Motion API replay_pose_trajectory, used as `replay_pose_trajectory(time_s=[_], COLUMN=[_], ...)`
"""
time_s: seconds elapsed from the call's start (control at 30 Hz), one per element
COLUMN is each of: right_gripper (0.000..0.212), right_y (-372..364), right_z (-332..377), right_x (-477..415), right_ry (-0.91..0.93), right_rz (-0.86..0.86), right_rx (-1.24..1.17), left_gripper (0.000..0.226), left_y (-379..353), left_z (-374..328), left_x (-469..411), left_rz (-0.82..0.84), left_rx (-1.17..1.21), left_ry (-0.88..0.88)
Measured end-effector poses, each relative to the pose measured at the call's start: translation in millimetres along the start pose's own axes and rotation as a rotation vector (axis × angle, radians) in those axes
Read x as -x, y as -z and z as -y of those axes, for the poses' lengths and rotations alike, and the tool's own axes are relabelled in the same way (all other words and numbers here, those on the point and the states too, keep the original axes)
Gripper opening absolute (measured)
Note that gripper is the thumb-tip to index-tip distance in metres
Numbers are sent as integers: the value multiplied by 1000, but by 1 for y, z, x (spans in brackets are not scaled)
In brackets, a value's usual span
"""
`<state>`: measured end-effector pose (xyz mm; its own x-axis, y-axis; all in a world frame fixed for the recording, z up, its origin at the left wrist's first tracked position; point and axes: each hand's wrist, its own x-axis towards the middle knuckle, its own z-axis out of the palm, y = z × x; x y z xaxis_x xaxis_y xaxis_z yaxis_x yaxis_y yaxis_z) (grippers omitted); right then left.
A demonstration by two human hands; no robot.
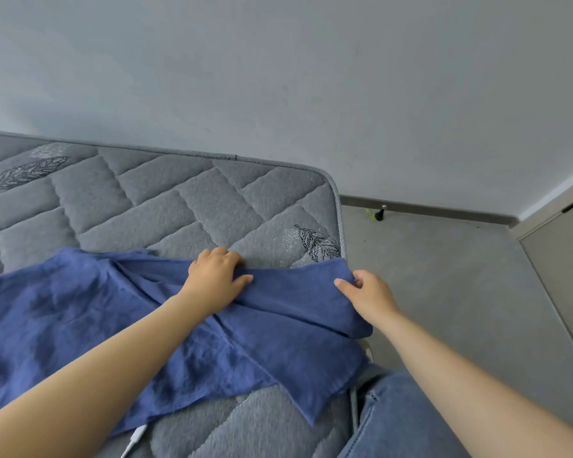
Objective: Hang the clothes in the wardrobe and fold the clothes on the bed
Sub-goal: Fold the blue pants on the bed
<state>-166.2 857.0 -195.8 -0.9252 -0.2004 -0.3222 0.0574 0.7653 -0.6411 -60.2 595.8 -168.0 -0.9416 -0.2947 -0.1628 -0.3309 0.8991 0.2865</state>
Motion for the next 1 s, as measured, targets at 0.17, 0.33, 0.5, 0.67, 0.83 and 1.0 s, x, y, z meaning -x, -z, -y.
replay_pose_trajectory(time_s=[0.17,0.33,0.5,0.67,0.83,1.0], right_gripper=[13,20,20,16,42,35], right_y=[7,23,32,22,13,12], right_z=[-8,-5,15,21,8,-1], right_x=[-7,-15,-55,-84,-52,18], right_ry=[34,274,329,175,127,424], right_rz=[-172,-212,-231,-131,-78,-201], right_rx=[-95,-71,-49,113,-88,-6], left_gripper=[28,26,20,14,22,14], left_y=[0,6,18,12,10,10], left_z=[-3,-4,-9,-15,-20,-15], left_x=[-18,-35,-69,-89,-53,24], left_rz=[100,22,-111,-65,-222,-217], left_rx=[-43,213,261,144,125,185], left_ry=[29,5,24,68,-129,-269])
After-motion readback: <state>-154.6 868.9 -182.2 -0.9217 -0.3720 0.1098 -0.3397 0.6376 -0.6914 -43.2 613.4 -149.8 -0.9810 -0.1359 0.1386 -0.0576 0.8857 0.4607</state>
